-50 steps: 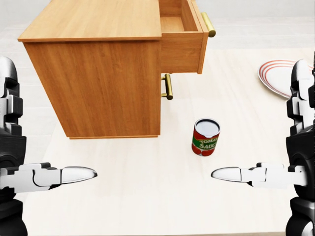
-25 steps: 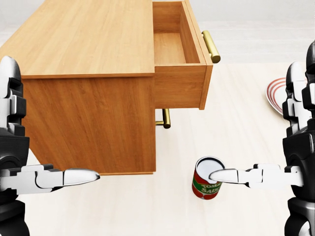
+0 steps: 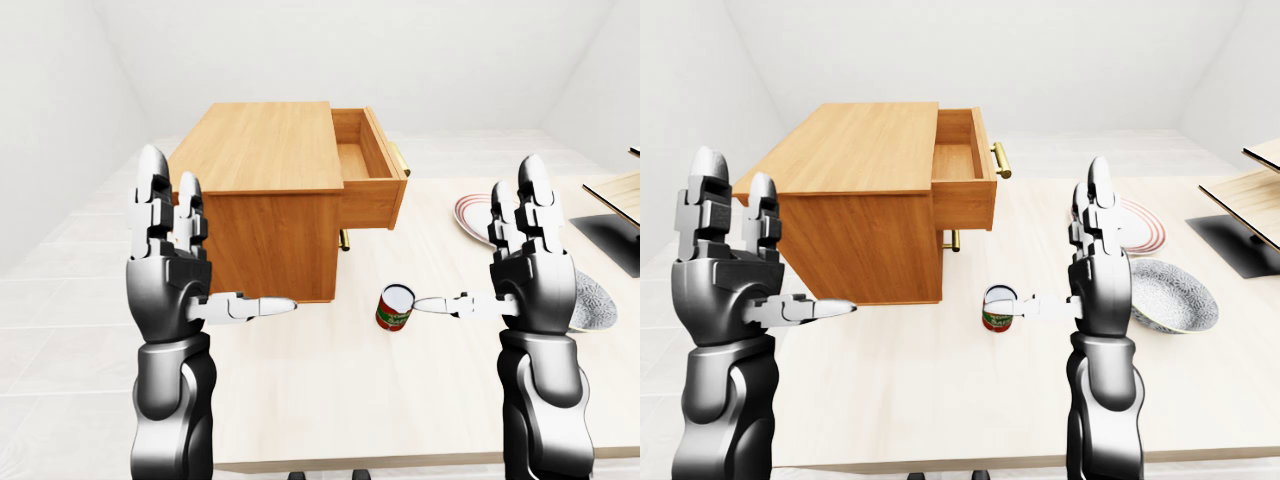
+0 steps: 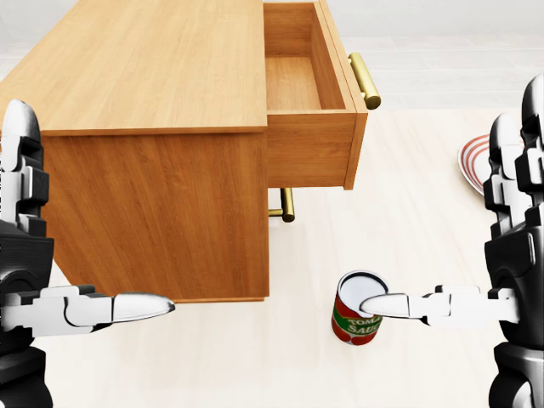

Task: Close the top drawer of the cabinet.

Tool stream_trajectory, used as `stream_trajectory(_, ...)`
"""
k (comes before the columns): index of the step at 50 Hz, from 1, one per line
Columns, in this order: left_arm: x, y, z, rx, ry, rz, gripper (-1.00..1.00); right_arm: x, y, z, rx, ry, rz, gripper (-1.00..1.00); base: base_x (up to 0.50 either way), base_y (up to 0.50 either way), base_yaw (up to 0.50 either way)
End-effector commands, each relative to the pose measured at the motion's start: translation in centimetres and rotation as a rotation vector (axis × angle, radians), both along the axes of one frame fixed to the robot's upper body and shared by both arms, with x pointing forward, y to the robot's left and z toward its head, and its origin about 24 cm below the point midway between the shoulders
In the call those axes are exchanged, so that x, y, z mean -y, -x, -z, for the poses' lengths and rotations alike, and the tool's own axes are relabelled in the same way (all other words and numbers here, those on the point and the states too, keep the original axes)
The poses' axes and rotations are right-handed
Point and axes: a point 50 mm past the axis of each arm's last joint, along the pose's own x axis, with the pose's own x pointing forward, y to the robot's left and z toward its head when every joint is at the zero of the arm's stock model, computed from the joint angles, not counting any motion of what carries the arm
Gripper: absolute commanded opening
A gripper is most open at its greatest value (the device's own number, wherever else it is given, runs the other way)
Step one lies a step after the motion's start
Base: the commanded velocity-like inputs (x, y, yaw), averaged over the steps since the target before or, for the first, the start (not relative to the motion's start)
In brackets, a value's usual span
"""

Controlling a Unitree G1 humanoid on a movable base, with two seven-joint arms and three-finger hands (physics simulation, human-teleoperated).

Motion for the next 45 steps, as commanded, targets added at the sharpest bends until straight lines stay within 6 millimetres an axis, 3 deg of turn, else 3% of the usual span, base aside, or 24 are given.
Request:
stream_trajectory(1, 0.1, -0.1, 0.2, -0.01, -0.001, 0.004, 1.0, 0.0, -0.1, 0.1, -0.002, -0.007, 0.004, 1.0, 0.0, 0.0, 0.0)
stream_trajectory(12, 0.2, 0.3, 0.2, -0.01, -0.01, 0.011, 1.0, -0.2, -1.3, 1.1, -0.053, -0.025, -0.005, 1.0, 0.0, 0.0, 0.0)
stream_trajectory(17, 0.4, 0.5, -0.5, 0.029, -0.01, 0.014, 1.0, -0.7, -2.4, 0.5, -0.026, -0.04, -0.015, 1.0, 0.0, 0.0, 0.0)
stream_trajectory(36, 0.5, 1.2, -0.8, 0.048, -0.019, 0.034, 1.0, -1.7, -5.8, 3.6, -0.183, -0.09, -0.038, 1.0, 0.0, 0.0, 0.0)
stream_trajectory(45, 0.9, 1.1, 0.2, -0.003, -0.021, 0.041, 1.0, -2.3, -7.7, 4.5, -0.242, -0.097, -0.031, 1.0, 0.0, 0.0, 0.0)
